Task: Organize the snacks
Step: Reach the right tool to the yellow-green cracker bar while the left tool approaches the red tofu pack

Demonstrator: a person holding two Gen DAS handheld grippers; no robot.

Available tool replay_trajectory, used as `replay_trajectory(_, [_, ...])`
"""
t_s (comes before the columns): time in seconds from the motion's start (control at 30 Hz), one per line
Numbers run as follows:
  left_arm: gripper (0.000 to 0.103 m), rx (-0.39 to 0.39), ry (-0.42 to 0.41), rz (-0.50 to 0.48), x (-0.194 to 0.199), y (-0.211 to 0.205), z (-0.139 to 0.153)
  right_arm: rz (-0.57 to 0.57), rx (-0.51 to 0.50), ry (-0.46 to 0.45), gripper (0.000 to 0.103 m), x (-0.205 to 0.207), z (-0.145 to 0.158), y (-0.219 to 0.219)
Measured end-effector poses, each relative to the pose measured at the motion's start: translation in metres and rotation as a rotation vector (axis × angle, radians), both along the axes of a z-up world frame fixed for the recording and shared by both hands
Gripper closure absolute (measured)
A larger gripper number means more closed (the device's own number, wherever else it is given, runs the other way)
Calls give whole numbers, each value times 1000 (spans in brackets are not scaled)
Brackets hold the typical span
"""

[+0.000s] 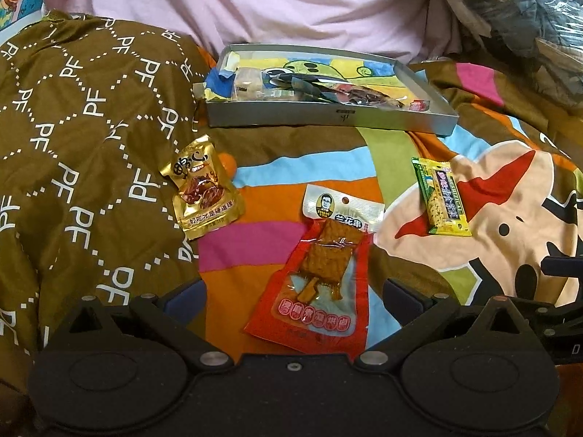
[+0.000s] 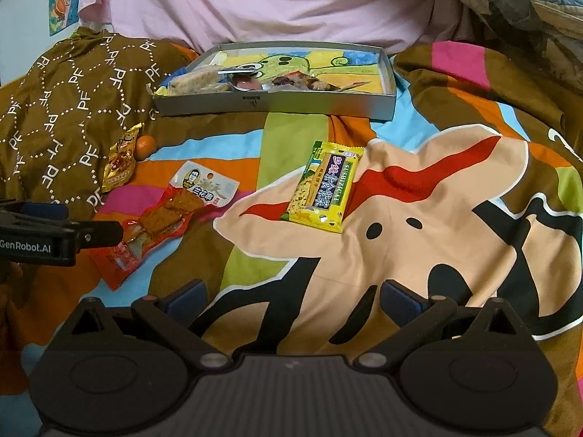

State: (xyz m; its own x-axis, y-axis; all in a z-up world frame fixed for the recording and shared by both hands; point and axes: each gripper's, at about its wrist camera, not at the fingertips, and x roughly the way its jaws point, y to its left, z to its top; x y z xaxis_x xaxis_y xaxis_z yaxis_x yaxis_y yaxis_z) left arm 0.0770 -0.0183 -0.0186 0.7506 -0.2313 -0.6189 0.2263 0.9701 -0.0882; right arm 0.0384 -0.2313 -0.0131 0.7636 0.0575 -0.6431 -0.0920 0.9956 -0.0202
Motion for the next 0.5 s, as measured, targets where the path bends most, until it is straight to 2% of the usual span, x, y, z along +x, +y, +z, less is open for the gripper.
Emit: replay_trajectory(0.5, [1,0,-2,-2,4,-1,-1,-8,0,7,0,11,1,3])
